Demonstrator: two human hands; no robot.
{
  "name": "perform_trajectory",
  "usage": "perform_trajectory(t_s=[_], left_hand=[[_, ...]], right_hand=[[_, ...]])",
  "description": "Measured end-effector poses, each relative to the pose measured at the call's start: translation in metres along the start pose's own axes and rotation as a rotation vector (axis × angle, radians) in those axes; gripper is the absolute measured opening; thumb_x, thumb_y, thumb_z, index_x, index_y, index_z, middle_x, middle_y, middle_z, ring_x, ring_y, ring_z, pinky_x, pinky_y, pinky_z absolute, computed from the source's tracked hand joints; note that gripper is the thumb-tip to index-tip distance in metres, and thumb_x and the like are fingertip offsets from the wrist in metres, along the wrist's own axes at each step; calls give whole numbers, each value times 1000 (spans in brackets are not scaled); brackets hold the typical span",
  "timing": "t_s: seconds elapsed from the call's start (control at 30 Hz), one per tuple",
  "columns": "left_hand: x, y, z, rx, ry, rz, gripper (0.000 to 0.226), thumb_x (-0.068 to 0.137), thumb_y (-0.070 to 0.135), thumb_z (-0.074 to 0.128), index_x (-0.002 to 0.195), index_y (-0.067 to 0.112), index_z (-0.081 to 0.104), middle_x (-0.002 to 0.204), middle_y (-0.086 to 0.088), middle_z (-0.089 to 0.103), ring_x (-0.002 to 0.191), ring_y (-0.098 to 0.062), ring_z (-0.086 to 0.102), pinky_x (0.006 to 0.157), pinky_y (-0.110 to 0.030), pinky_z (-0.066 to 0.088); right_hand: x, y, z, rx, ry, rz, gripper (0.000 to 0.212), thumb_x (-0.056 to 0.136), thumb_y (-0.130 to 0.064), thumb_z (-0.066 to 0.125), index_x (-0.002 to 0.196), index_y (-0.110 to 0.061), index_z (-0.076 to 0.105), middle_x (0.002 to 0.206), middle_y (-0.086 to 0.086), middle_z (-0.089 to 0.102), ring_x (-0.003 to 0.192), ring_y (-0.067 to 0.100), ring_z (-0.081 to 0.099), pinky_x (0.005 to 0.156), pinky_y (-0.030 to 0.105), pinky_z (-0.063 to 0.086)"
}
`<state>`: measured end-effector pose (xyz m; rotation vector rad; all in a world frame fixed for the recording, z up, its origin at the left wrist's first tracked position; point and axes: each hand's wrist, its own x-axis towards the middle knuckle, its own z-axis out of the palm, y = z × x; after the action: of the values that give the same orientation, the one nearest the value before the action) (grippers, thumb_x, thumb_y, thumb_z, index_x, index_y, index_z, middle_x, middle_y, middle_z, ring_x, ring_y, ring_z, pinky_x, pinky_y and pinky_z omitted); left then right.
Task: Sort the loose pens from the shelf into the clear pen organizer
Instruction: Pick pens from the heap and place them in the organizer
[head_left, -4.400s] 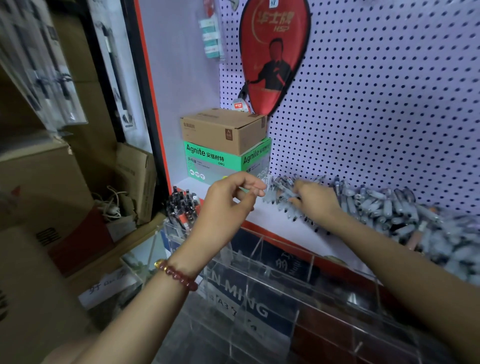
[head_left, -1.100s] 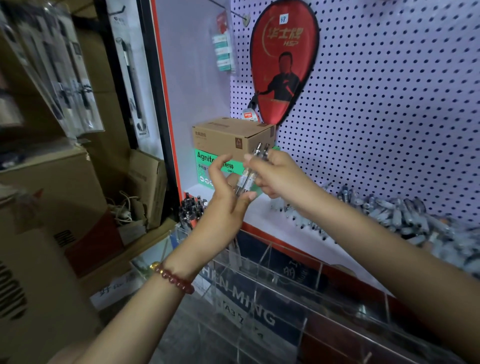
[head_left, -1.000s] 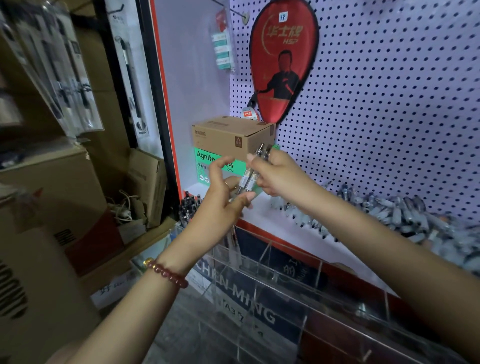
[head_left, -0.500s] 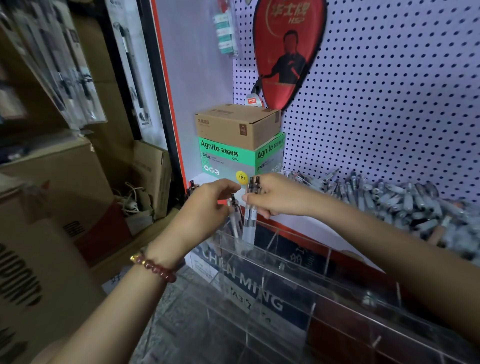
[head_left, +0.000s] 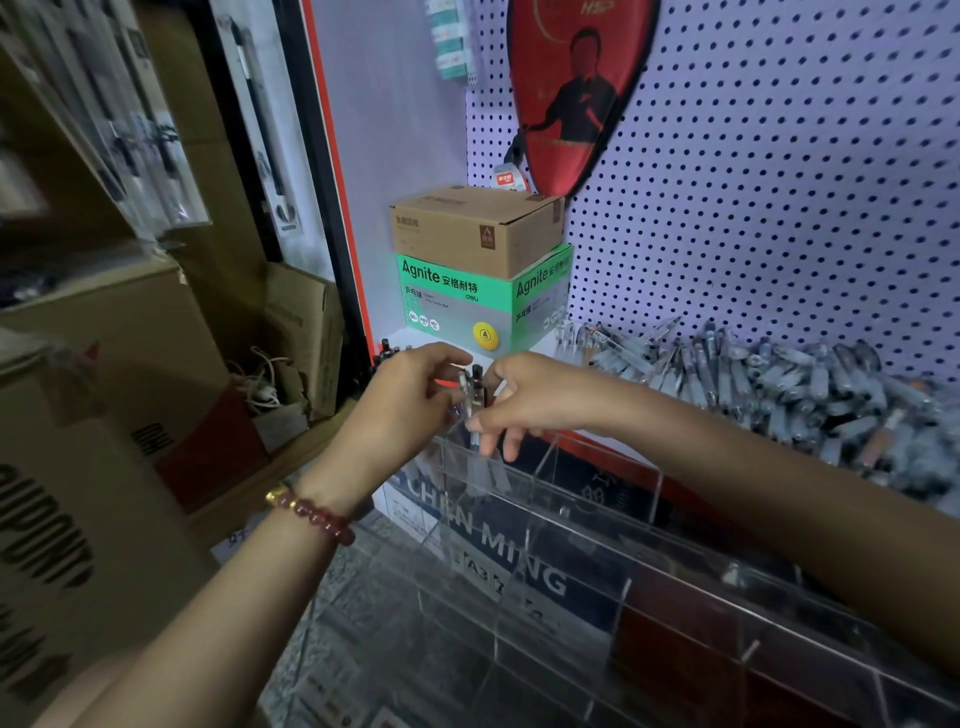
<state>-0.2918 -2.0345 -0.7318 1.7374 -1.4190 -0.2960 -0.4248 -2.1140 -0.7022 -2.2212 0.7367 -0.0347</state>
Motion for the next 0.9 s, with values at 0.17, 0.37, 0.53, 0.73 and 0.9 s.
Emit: perform_trajectory(t_s=[0.17,0.37,0.53,0.73,0.9], left_hand=[[-1,6,-2,6,73,25,19,98,13,48,101,4,65,91,-16,69,76,-30,64,76,-44,53],[-4,8,-3,-45,6,18,19,95,25,56,92,10,68,82,-6,69,73,-15,61,78,-41,54],[0,3,-1,61,1,0,30,82,8,71,112,4,66,103,-7,68,94,-19,65,92,-39,51],[1,3,0,91,6,9,31,83,4,68,114,6,65,109,-7,67,97,-19,64,93,-35,50],[-1,4,2,148,-14,44,23,84,4,61,103,15,69,88,5,66,70,-5,58,70,-24,46]], right_hand=[[1,3,5,-69,33,-53,27,89,-17,66,101,6,57,87,11,75,52,11,62,46,11,40],[5,9,15,-187,205,-97,36,79,-33,76,82,2,65,68,6,73,60,17,69,63,24,49],[4,9,14,-24,249,-138,24,77,-19,79,79,-8,58,66,5,71,53,14,64,58,20,47],[6,11,2,23,160,-151,18,81,-10,75,83,-11,56,68,-1,70,49,9,61,60,17,48],[9,16,3,45,149,-170,17,83,-8,70,76,-14,56,66,0,70,48,8,60,59,18,47]])
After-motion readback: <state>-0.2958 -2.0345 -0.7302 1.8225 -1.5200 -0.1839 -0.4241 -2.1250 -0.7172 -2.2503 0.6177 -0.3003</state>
